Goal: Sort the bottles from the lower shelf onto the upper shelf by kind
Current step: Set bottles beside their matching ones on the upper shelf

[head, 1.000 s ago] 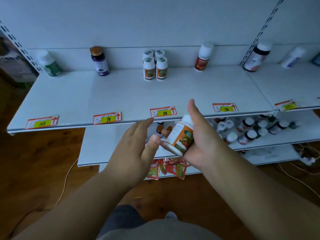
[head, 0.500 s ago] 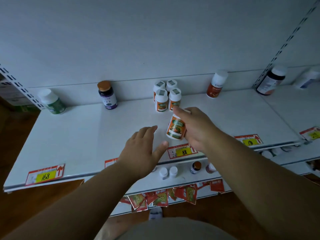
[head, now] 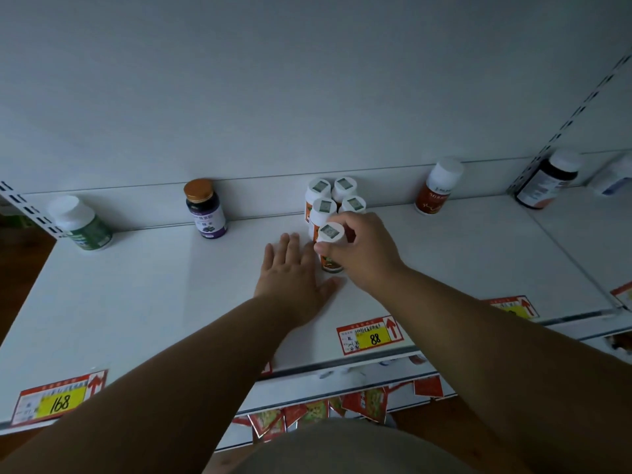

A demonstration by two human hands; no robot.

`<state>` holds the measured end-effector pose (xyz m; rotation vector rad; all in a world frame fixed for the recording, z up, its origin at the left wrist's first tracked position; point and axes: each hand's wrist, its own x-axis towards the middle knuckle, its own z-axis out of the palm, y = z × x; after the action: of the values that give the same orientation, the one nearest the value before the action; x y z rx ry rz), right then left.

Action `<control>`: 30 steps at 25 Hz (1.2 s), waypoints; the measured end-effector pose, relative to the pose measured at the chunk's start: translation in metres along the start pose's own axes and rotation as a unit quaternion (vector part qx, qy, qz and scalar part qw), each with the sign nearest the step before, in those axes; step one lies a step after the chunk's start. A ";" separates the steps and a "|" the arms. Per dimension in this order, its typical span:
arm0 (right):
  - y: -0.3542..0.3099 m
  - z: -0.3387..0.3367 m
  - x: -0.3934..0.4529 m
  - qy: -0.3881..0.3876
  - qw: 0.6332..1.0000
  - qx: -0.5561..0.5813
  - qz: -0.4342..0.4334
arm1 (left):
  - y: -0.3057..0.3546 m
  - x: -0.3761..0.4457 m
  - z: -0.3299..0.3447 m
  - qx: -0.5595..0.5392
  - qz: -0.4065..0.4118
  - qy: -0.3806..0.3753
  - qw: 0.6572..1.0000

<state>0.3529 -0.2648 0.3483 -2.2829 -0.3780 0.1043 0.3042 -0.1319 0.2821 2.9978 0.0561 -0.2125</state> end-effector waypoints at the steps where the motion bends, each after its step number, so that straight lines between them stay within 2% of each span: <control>1: 0.000 0.002 0.002 0.011 1.000 -0.010 -0.007 | 0.001 0.001 0.001 0.001 0.002 0.000 1.000; 11: 0.005 0.003 -0.012 0.040 0.998 -0.044 -0.010 | 0.001 -0.014 -0.006 -0.019 -0.011 0.013 1.000; 15: 0.006 -0.005 -0.054 0.051 0.994 -0.064 -0.077 | 0.009 -0.067 -0.018 -0.056 -0.052 0.079 0.994; 20: 0.014 -0.020 -0.118 0.037 0.981 -0.104 -0.160 | 0.045 -0.153 -0.023 -0.091 -0.093 0.118 0.984; 24: 0.009 -0.034 -0.179 -0.033 0.988 -0.083 -0.129 | 0.064 -0.205 -0.018 -0.109 -0.055 0.120 0.985; 27: 0.000 -0.030 -0.203 -0.020 0.988 -0.093 -0.125 | 0.053 -0.224 -0.018 -0.115 0.002 0.120 0.986; 30: -0.006 -0.004 -0.230 0.008 0.989 -0.120 -0.089 | 0.025 -0.239 -0.010 -0.126 0.031 0.064 0.989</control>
<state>0.1337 -0.3335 0.3446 -2.4723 -0.6115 -0.0536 0.0700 -0.1616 0.3292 2.7514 0.0024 -0.0035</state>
